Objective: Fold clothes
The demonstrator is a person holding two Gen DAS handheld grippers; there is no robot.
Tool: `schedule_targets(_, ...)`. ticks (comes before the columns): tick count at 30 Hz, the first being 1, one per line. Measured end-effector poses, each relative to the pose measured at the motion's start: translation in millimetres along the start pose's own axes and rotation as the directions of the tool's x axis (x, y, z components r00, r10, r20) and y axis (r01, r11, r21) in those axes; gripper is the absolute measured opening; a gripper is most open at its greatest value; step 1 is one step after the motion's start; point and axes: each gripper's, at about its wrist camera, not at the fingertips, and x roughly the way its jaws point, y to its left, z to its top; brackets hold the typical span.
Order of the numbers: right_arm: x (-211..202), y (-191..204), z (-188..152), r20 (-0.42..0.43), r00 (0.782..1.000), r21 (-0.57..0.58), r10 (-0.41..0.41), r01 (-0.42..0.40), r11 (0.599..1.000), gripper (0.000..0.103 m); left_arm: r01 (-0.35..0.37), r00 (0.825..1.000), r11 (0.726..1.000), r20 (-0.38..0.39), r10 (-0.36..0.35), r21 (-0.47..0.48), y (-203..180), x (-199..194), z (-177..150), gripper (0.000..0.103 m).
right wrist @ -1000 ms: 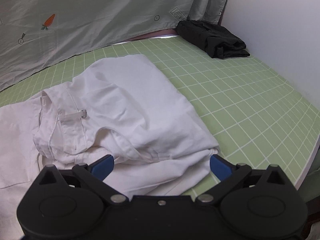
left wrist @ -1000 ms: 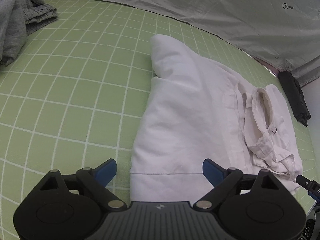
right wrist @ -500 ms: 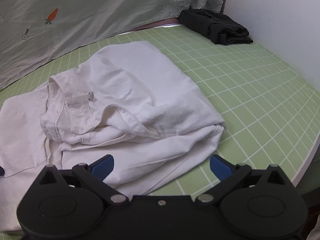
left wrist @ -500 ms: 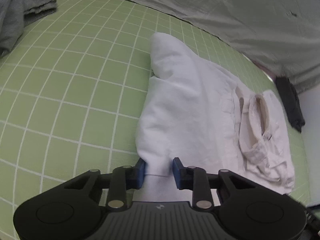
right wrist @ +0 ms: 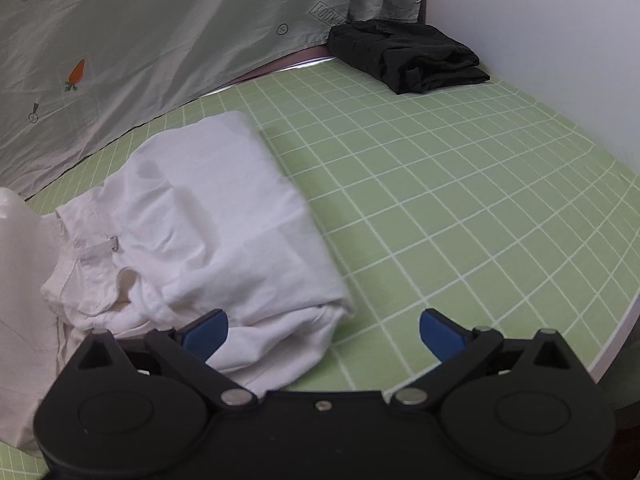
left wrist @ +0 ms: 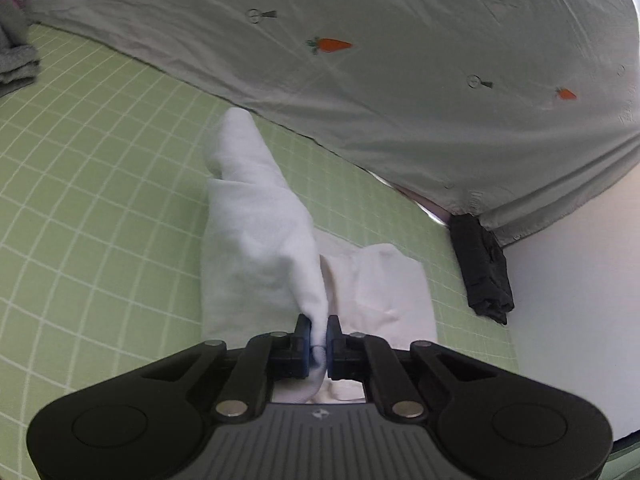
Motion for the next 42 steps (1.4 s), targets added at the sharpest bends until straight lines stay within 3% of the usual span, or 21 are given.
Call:
schedule_targets(4,4,-41,13,0.006,1.000,0.017,0.003,-0.003,1.000,0.103,0.031,0.999,0.996,-0.033,-0.029,0.079,-63,34,-8,0.007)
schedule_targets(8,13,-85,19,-0.007,1.000,0.021,0.002,-0.002,1.000,0.103,0.009,0.994,0.994,-0.106,0.003,0.113,-110,92,-30,0.007)
schedule_targets(10,17,-106,20,-0.017,1.000,0.021,-0.007,0.008,1.000,0.103,-0.035,0.986,0.997,-0.158,0.045,0.064,-115,124,-45,0.008)
schedule_targets(12,21,-124,21,-0.025,1.000,0.027,-0.012,0.013,1.000,0.103,-0.092,0.971,0.994,-0.226,0.077,-0.055,-103,154,-60,0.008)
schedule_targets(15,28,-145,26,-0.034,0.999,0.024,-0.021,0.022,0.999,0.103,-0.109,0.965,0.963,-0.257,0.044,-0.247,-77,172,-65,0.010)
schedule_targets(19,40,-158,38,-0.039,0.999,0.016,-0.015,0.016,1.000,0.103,-0.089,0.966,0.954,-0.260,0.012,-0.287,-73,167,-59,0.015)
schedule_targets(21,47,-153,47,-0.037,0.999,-0.004,0.006,-0.006,1.000,0.103,-0.080,0.971,0.951,-0.241,0.006,-0.297,-79,163,-59,0.025)
schedule_targets(23,51,-146,55,-0.030,0.999,-0.030,0.032,-0.032,0.999,0.103,-0.033,0.980,0.948,-0.199,-0.032,-0.315,-89,151,-57,0.052)
schedule_targets(24,52,-142,59,-0.024,0.999,-0.046,0.048,-0.049,0.998,0.103,-0.006,0.983,0.952,-0.177,-0.051,-0.305,-97,145,-55,0.073)
schedule_targets(25,53,-135,63,-0.018,0.998,-0.059,0.064,-0.065,0.996,0.103,0.022,0.985,0.957,-0.155,-0.070,-0.289,-105,138,-53,0.084)
schedule_targets(29,60,-108,76,-0.005,0.990,-0.099,0.140,-0.140,0.985,0.103,-0.002,0.996,0.991,-0.089,-0.010,-0.132,-130,103,-41,0.087)
schedule_targets(34,74,-60,82,0.001,0.972,-0.173,0.235,-0.231,0.957,0.103,-0.083,0.996,0.983,0.028,0.089,-0.162,-106,54,-30,0.091)
schedule_targets(36,78,-39,85,-0.003,0.962,-0.198,0.271,-0.267,0.943,0.103,-0.154,0.985,0.972,0.048,0.165,-0.179,-89,42,-28,0.091)
schedule_targets(39,87,-8,86,-0.029,0.945,-0.213,0.326,-0.325,0.921,0.103,-0.316,0.947,0.936,0.007,0.320,-0.153,-65,44,-22,0.091)
schedule_targets(42,99,19,84,-0.100,0.915,-0.199,0.391,-0.404,0.893,0.102,-0.381,0.924,0.917,-0.052,0.378,-0.116,-46,54,-20,0.091)
